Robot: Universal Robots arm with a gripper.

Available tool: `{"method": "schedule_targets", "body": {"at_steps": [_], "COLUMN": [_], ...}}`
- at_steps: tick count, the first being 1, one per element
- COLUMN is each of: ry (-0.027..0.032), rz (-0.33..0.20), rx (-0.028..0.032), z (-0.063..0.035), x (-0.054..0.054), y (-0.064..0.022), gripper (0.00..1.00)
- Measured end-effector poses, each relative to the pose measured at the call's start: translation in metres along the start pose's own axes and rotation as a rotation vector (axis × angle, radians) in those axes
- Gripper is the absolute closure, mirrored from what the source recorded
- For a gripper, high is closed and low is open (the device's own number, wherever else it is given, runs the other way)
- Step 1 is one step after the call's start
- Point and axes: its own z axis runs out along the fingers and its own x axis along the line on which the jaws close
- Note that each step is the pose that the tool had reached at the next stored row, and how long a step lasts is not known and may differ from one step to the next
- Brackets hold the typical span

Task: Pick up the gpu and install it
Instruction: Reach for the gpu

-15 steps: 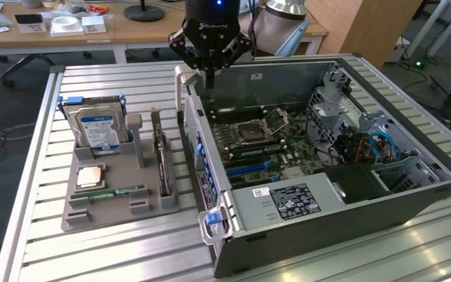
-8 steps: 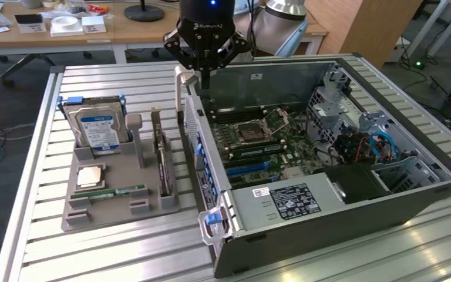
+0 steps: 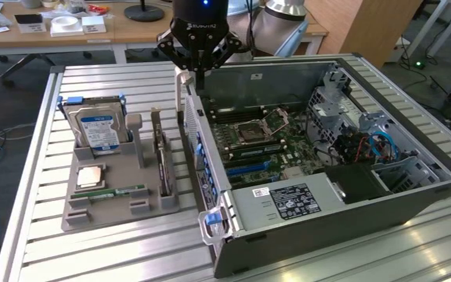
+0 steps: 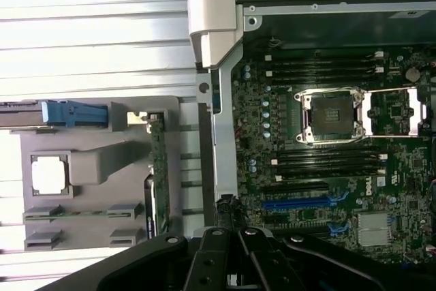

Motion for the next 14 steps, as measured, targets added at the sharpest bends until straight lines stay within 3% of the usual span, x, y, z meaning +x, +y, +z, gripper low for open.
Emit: {"method": "schedule_targets", "body": {"at_steps": [14], "ry": [0.0000], "rz": [0.000], "rx": [0.0001], "z": [-0.0005], "x": [0.016], "y": [-0.0012], "gripper": [0.89]}}
